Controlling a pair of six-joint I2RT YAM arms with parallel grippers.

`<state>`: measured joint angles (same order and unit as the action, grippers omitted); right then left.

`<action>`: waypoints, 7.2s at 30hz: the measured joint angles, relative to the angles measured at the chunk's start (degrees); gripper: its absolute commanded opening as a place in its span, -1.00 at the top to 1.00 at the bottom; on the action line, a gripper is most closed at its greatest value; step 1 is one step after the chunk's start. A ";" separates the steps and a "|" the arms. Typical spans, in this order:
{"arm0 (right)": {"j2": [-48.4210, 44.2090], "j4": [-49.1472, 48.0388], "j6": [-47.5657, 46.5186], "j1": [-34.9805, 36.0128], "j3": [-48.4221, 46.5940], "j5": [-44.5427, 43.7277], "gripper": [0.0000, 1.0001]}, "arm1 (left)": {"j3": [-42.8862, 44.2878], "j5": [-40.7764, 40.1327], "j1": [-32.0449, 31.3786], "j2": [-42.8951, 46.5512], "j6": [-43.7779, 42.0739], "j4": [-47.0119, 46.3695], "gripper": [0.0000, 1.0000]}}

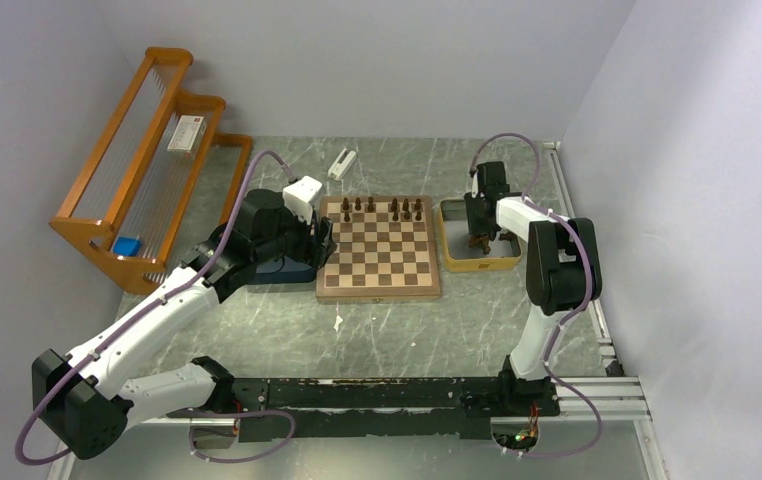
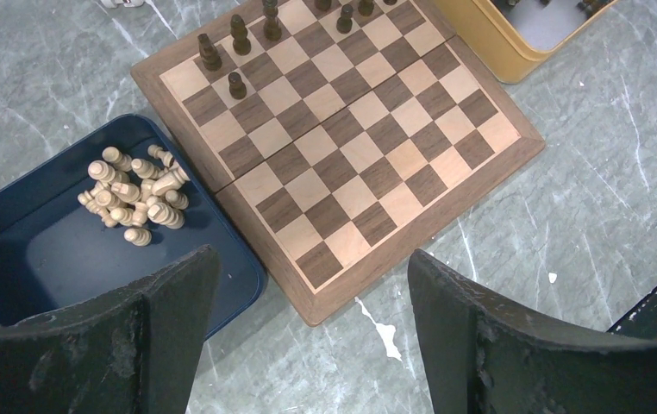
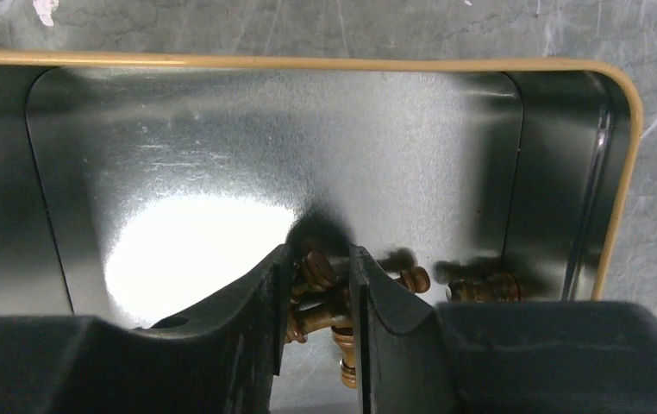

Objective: Set up the chess pieces on the board
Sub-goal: Pick up the chess piece from the storage box, then place the chess piece on the chessboard.

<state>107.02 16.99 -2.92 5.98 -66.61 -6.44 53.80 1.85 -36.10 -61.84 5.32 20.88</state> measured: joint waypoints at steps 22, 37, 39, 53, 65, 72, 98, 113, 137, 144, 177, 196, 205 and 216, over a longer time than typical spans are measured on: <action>1.36 2.80 8.33 -4.61 -2.78 0.59 0.72 | 0.00 -0.04 0.00 0.00 0.00 0.00 -0.68; 1.33 2.49 18.71 -7.13 -3.15 5.44 0.74 | -0.35 -0.44 0.00 0.02 0.72 -0.09 -0.65; 1.25 2.45 19.37 -7.32 -3.15 5.68 0.74 | -0.61 -0.57 0.00 0.00 1.38 -0.09 -0.63; -6.38 0.66 24.76 -8.61 -1.86 13.62 0.74 | 4.70 2.49 0.00 -9.09 10.84 -3.61 -0.44; -14.16 -9.18 37.46 -7.87 8.39 29.97 0.74 | 16.11 9.44 -0.42 -25.49 18.23 -16.37 -0.34; -17.25 -16.55 45.92 -4.50 13.57 36.02 0.74 | 17.81 11.43 -1.77 -32.76 18.75 -21.68 -0.30; -17.92 -25.44 55.63 1.18 15.74 40.15 0.73 | 27.10 12.52 -6.16 -45.92 14.73 -24.46 -0.10; -17.90 -26.47 56.35 1.51 15.98 40.28 0.74 | 28.79 13.35 -6.27 -48.00 13.70 -24.46 0.29; -17.09 -26.14 53.09 1.49 16.28 41.64 -0.05 | 31.61 14.14 -6.40 -49.27 11.08 -19.39 0.82; -19.43 -21.46 47.87 0.94 16.28 40.33 -0.41 | 31.58 10.49 -6.38 -48.28 9.25 -13.07 0.81; -39.21 -4.81 29.66 0.35 16.15 27.69 -0.81 | 37.90 -7.30 1.95 -54.93 3.23 -1.22 0.81; -39.43 -4.17 29.18 0.35 16.15 27.61 -0.83 | 38.18 -7.23 1.95 -57.83 2.89 -0.35 0.81; -39.43 -3.61 28.57 0.35 16.15 27.45 -0.83 | 38.18 -7.23 1.95 -58.18 2.75 -0.04 0.79; -39.60 -3.37 28.26 0.35 16.15 27.12 -0.83 | 38.60 -7.17 1.95 -59.04 2.38 -0.09 0.73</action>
<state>67.42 13.63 25.34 6.33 -50.46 20.69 92.40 -5.32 -34.15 -120.88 7.70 20.80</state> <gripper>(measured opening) 0.916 0.162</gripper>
